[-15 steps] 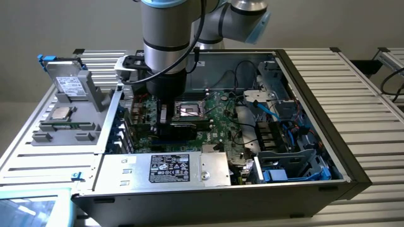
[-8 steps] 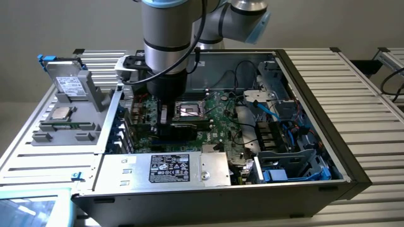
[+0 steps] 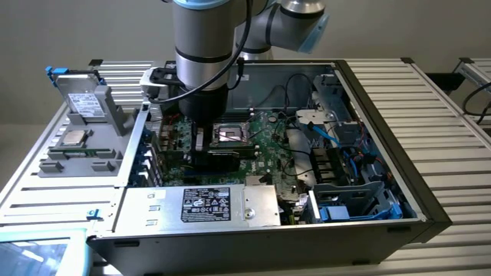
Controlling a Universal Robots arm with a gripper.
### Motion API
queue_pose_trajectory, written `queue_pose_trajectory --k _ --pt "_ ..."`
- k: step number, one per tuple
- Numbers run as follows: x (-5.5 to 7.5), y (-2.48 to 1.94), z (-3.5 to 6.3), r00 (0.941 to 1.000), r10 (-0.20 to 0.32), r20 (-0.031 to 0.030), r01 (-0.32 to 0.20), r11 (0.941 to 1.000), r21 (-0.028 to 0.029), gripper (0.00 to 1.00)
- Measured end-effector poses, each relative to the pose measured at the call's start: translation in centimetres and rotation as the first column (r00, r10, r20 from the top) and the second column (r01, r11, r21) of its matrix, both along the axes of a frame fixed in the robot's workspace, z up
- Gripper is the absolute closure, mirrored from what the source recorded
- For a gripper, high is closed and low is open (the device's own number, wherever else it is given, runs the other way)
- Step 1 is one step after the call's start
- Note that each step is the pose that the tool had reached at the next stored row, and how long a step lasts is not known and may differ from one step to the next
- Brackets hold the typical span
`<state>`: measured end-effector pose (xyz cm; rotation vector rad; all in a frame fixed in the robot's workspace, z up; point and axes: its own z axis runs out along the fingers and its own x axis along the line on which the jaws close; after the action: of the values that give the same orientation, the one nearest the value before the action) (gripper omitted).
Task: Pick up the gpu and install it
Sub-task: 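Insert the gpu into the slot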
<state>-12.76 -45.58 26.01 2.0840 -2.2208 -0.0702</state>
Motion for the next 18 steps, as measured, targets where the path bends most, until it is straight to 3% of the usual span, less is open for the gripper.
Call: queue_pose_trajectory --k 18 --pt "0.15 -0.09 -0.13 0.9998 -0.019 -0.0006 0.019 0.9998 0.0001 0.72"
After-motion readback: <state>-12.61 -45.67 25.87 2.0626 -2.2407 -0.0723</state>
